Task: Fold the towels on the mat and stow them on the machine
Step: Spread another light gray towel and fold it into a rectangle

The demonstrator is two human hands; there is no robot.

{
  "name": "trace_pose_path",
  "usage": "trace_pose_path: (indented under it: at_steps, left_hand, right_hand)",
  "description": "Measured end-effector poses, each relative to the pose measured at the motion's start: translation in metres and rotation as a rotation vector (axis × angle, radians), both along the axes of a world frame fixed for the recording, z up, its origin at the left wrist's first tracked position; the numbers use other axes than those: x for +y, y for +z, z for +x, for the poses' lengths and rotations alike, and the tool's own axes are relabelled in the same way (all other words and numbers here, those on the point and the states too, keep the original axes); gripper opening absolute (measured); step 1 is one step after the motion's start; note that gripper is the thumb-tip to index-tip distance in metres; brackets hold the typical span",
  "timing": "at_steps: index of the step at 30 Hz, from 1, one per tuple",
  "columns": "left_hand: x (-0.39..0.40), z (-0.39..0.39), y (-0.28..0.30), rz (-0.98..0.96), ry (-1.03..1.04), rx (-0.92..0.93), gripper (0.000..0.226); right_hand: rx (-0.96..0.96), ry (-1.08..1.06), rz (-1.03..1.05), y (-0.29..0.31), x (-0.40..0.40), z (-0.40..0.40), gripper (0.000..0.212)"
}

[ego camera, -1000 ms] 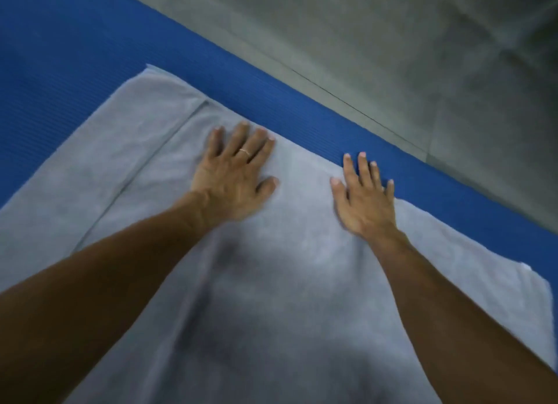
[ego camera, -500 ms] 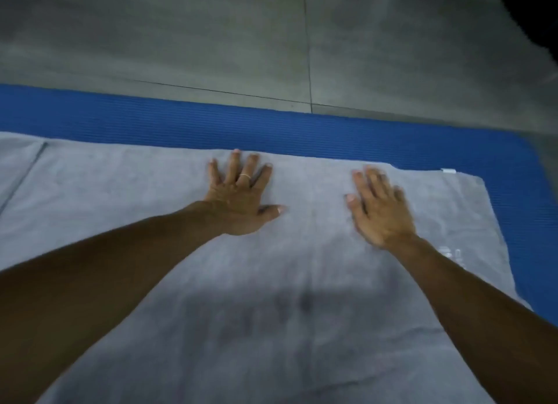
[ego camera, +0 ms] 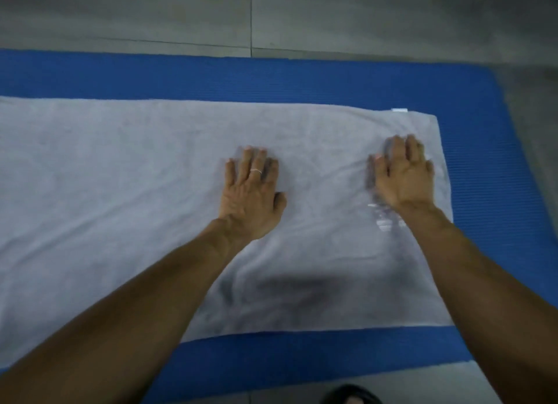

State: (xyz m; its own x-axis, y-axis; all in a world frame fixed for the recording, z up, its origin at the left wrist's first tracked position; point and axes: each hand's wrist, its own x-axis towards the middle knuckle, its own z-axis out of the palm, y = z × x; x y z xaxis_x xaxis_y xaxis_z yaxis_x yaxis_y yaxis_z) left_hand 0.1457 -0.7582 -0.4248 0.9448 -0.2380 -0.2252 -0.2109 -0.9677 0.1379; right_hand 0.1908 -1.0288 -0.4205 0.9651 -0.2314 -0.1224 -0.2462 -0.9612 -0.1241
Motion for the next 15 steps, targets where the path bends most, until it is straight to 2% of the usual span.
trace_pose_path:
  at_steps: [2, 4, 6, 9, 12, 13, 15]
  left_hand:
    - [-0.019, -0.027, 0.002, -0.099, -0.055, -0.116, 0.063]
    - [-0.036, -0.062, -0.003, -0.18, -0.112, -0.133, 0.061]
    - [-0.045, -0.092, -0.011, -0.169, -0.136, -0.086, 0.062]
    - [-0.047, -0.111, -0.022, -0.076, -0.151, -0.086, 0.066]
    - [-0.058, -0.112, -0.016, -0.086, -0.143, -0.086, 0.069]
    - [-0.065, -0.111, -0.013, -0.093, -0.154, -0.069, 0.071]
    - [-0.078, -0.11, -0.011, -0.082, -0.195, -0.045, 0.075]
  right_hand:
    - [-0.105, 0.144, 0.114, 0.004, 0.02, -0.05, 0.067]
    - [-0.059, 0.337, 0.179, 0.003, 0.038, -0.116, 0.065]
    - [0.021, 0.423, 0.108, -0.008, 0.03, -0.171, 0.065]
    - [0.086, 0.253, -0.036, -0.017, -0.031, -0.206, 0.072]
    - [0.1, -0.001, -0.057, -0.005, -0.068, -0.209, 0.081]
    - [0.071, -0.037, -0.033, 0.0, -0.065, -0.207, 0.082]
    - [0.031, 0.06, -0.007, 0.003, -0.049, -0.209, 0.081]
